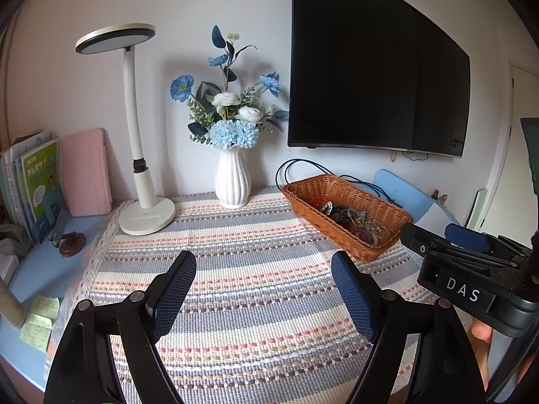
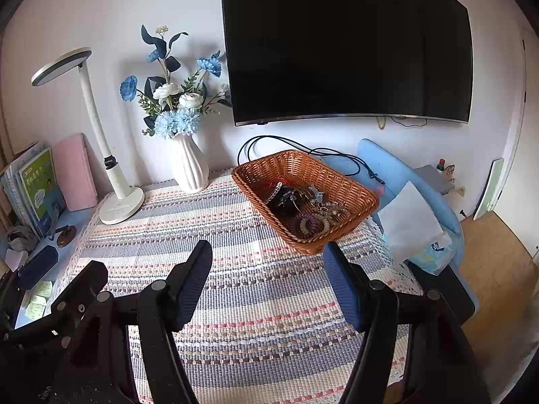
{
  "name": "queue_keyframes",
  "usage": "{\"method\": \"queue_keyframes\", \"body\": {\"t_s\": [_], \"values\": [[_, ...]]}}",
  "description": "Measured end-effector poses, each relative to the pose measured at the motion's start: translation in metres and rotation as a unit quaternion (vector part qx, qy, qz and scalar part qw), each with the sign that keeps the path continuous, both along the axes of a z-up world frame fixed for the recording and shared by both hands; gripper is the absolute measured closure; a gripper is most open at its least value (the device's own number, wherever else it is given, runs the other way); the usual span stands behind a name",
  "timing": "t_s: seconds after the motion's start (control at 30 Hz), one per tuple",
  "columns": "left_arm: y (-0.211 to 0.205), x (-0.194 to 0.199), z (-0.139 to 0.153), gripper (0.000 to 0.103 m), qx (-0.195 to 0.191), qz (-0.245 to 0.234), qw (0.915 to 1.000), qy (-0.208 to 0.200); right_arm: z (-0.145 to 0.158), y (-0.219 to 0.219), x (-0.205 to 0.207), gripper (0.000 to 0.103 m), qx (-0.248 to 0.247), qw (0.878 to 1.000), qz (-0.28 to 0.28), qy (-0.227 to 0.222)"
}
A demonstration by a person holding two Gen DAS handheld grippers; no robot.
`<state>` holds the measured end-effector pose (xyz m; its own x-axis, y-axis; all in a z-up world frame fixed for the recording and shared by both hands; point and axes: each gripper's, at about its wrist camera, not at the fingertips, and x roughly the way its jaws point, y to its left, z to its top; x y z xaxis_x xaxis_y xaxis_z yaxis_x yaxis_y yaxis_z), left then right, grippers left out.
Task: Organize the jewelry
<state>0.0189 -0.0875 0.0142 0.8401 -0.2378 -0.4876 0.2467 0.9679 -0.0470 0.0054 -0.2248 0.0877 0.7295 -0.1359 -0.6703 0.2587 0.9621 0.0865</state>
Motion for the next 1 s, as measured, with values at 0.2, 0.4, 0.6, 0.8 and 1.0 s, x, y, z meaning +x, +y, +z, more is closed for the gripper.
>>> {"method": "queue_keyframes", "body": {"t_s": [0.2, 0.4, 0.6, 0.8, 1.0], "values": [[0.0007, 0.0009, -0.0008, 0.02, -0.001, 0.002, 1.0, 0.003, -0.0005, -0.0001, 0.0003, 0.032, 0.001, 1.0, -0.001, -0.001], [-0.0014, 0.001, -0.0018, 0.02, 0.004, -0.003, 1.0, 0.004, -0.0017, 0.0014, 0.0001, 0.032, 0.003, 1.0, 0.0, 0.001], [-0.0026, 0.0002, -0.0021, 0.02, 0.005, -0.005, 1.0, 0.005, -0.0015, 0.0019, 0.0, 0.032, 0.003, 1.0, -0.002, 0.001], [-0.0012, 0.0005, -0.002, 0.02, 0.003, -0.003, 1.0, 0.005, -0.0016, 0.0023, 0.0007, 0.032, 0.004, 1.0, -0.002, 0.003], [-0.0017, -0.0011, -0.0017, 0.02, -0.004, -0.015, 0.9998, 0.009, -0.0015, 0.0033, 0.0006, 0.032, 0.002, 1.0, 0.0, 0.003]]}}
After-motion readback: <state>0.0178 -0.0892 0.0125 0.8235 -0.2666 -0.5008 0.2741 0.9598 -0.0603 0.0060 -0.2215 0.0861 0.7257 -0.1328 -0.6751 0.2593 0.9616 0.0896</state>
